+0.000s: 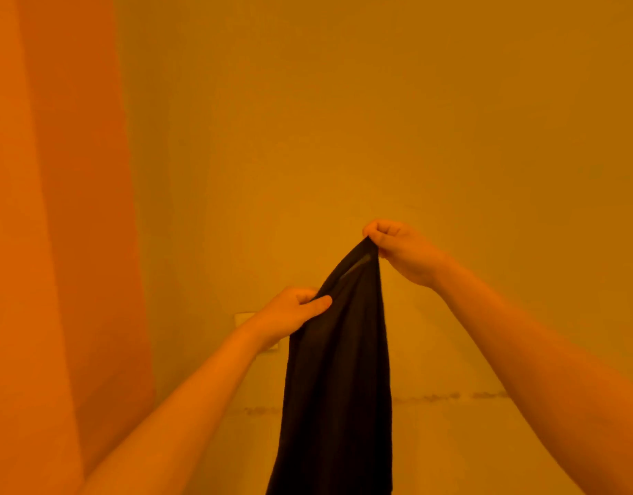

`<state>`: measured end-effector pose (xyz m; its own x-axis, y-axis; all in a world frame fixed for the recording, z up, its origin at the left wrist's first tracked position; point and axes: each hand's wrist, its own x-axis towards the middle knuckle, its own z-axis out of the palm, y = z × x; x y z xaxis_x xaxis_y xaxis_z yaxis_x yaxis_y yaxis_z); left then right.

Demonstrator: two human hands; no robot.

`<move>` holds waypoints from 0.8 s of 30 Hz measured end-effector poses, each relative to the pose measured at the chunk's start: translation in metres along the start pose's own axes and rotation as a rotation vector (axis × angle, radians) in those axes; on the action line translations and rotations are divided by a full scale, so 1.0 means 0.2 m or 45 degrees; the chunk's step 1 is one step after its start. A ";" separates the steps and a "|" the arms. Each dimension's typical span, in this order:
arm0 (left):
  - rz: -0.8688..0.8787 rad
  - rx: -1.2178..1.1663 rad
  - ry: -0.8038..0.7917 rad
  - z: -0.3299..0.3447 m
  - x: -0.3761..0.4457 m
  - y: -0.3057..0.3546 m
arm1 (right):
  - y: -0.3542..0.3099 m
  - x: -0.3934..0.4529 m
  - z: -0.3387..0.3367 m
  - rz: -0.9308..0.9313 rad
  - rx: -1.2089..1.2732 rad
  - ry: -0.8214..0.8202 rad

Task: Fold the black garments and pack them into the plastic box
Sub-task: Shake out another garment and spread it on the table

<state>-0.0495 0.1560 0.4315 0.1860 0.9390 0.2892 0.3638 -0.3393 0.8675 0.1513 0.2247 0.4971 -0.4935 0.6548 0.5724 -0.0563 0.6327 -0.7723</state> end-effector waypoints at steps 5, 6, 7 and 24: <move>0.003 -0.393 0.104 -0.15 -0.07 -0.19 | 0.03 -0.06 -0.15 0.174 -0.308 -0.145; -0.011 -0.556 0.122 -0.18 -0.08 -0.21 | 0.04 -0.06 -0.18 0.211 -0.396 -0.169; -0.042 -0.680 0.116 -0.21 -0.10 -0.21 | 0.04 -0.07 -0.19 0.243 -0.480 -0.195; -0.021 1.268 0.217 -0.73 -0.08 -0.17 | -0.07 -0.23 -0.55 0.399 -1.284 -0.326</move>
<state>-0.1989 0.1599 0.4564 0.0691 0.9132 0.4016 0.9760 -0.1452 0.1621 0.2694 0.2317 0.5121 -0.5349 0.8146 0.2245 0.7847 0.5774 -0.2254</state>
